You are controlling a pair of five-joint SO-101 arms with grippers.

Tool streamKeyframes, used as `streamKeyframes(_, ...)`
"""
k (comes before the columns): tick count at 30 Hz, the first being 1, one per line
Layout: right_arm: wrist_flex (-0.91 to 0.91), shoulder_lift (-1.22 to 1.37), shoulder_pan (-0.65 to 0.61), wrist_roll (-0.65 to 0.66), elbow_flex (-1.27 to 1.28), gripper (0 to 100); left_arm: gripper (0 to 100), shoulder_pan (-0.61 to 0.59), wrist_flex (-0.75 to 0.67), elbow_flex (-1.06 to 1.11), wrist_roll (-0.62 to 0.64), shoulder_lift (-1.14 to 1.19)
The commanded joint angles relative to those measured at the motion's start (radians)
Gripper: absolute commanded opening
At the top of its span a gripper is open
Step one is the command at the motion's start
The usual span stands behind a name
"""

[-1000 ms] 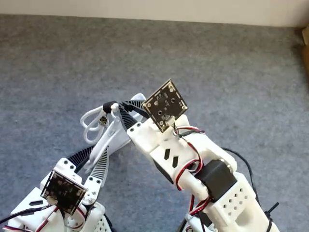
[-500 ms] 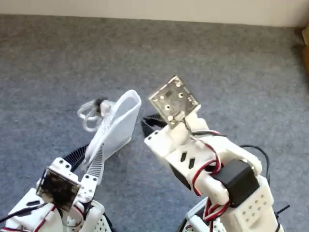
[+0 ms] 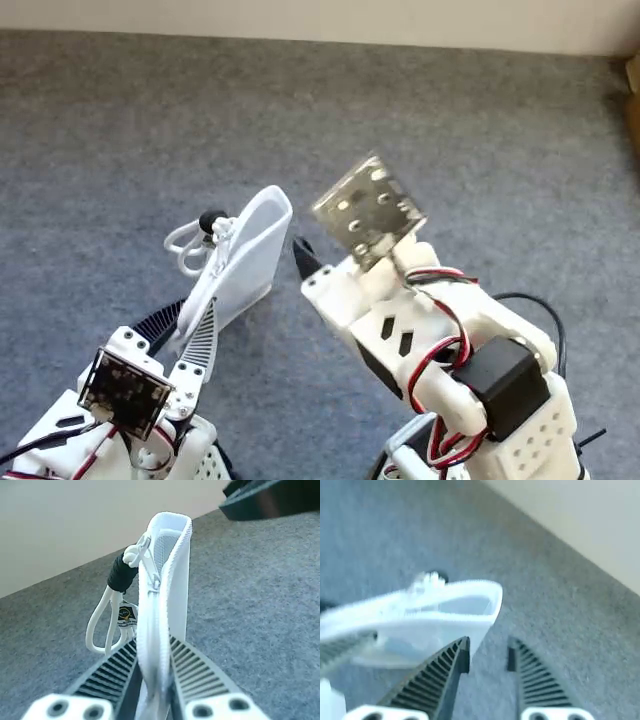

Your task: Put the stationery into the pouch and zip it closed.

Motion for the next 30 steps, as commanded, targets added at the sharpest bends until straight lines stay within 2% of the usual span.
streamKeyframes(1, -0.134, 0.01, -0.019, -0.08, -0.051, 22.8, 1, 0.007, -0.023, 0.002, 0.003, -0.007)
streamKeyframes(8, -0.236, 0.102, -0.179, -0.094, -0.005, 23.2, 1, 0.007, -0.021, 0.002, 0.003, -0.007)
streamKeyframes(20, -0.188, 0.191, -0.196, -0.163, 0.024, 23.1, 1, 0.005, -0.02, 0.002, 0.003, -0.007)
streamKeyframes(30, -0.134, 0.191, -0.315, -0.163, 0.021, 23.1, 1, 0.005, -0.02, 0.002, 0.003, -0.007)
